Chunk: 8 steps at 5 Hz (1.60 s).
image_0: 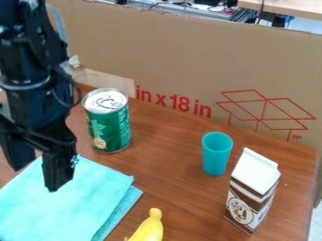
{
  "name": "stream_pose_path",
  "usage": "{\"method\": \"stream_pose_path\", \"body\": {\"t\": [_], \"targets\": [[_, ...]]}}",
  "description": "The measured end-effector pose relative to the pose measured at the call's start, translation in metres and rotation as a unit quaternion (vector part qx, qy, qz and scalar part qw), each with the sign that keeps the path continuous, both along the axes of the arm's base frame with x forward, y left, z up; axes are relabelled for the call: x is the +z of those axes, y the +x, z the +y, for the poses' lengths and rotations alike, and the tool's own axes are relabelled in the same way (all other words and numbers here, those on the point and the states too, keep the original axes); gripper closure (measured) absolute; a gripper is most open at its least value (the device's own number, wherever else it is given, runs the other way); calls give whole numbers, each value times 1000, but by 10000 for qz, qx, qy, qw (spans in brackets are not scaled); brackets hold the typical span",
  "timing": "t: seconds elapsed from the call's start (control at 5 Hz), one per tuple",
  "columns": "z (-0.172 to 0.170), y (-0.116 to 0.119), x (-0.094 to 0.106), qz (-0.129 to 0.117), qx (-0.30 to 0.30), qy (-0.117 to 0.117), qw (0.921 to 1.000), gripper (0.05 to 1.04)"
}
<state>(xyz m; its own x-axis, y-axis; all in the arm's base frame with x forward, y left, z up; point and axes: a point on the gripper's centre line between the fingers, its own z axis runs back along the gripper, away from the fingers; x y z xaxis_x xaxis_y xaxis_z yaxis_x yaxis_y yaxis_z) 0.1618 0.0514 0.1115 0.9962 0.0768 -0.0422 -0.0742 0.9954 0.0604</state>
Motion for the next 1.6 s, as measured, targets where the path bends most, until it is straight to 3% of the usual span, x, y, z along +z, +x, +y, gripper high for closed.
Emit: {"method": "stream_pose_path", "body": {"t": [0.4,0.6,1.0,1.2,1.4,1.6], "targets": [[5,12,-43,180,-92,-25,9998,83],[11,14,-67,227,-130,-218,9994,83],[21,15,-93,386,-203,-262,9987,83],[49,16,-94,540,278,-136,9981,83],[90,22,-91,786,814,160,9934,83],[135,28,-82,930,1483,492,9833,83]]}}
